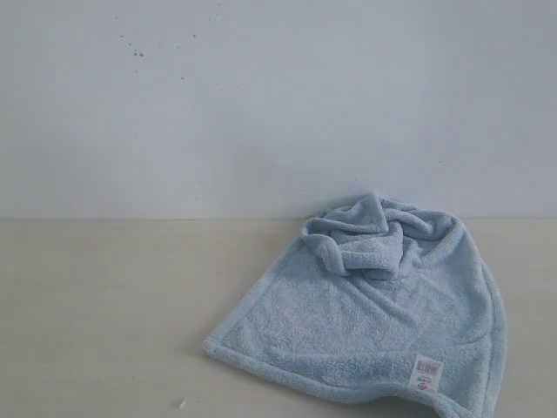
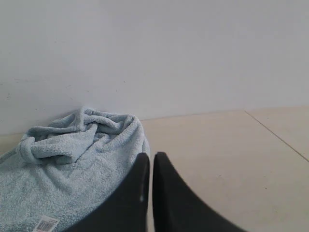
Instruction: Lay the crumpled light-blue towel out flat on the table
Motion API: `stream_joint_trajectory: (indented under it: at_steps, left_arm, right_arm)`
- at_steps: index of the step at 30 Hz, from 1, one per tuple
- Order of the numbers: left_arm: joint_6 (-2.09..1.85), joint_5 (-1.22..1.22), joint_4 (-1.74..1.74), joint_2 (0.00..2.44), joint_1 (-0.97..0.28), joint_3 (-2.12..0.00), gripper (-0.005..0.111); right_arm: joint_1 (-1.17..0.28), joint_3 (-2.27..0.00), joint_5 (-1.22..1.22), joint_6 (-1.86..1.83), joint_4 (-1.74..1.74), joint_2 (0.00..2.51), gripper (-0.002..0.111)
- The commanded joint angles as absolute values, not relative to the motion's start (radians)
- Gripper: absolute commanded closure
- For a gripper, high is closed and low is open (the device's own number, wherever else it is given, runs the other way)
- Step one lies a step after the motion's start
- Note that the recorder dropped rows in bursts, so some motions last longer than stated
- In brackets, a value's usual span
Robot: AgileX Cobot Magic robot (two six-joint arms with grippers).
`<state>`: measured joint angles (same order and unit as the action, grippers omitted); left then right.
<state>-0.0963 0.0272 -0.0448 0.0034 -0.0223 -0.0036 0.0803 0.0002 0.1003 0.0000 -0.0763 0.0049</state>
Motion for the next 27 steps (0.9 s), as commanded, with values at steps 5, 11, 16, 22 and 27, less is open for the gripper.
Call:
stream_joint_trajectory:
  at_steps: [5, 11, 16, 22, 27]
  left_arm:
    - [-0.093, 0.023, -0.033, 0.0, -0.021, 0.0, 0.103]
    - [-0.093, 0.023, -0.033, 0.0, -0.021, 0.0, 0.103]
    - [-0.09, 0.023, -0.033, 0.0, -0.021, 0.0, 0.103]
    - [0.312, 0.036, 0.0, 0.0, -0.021, 0.0, 0.103]
    - [0.518, 0.036, 0.0, 0.0, -0.021, 0.0, 0.103]
  right_arm:
    - [0.08, 0.0, 0.092, 0.0, -0.074, 0.0, 0.106]
    - [0.08, 0.0, 0.092, 0.0, -0.074, 0.0, 0.106]
    - [0.08, 0.0, 0.092, 0.0, -0.074, 0.0, 0.106]
    - [0.08, 0.0, 0.092, 0.0, -0.074, 0.0, 0.106]
    - [0.08, 0.0, 0.092, 0.0, -0.074, 0.0, 0.106]
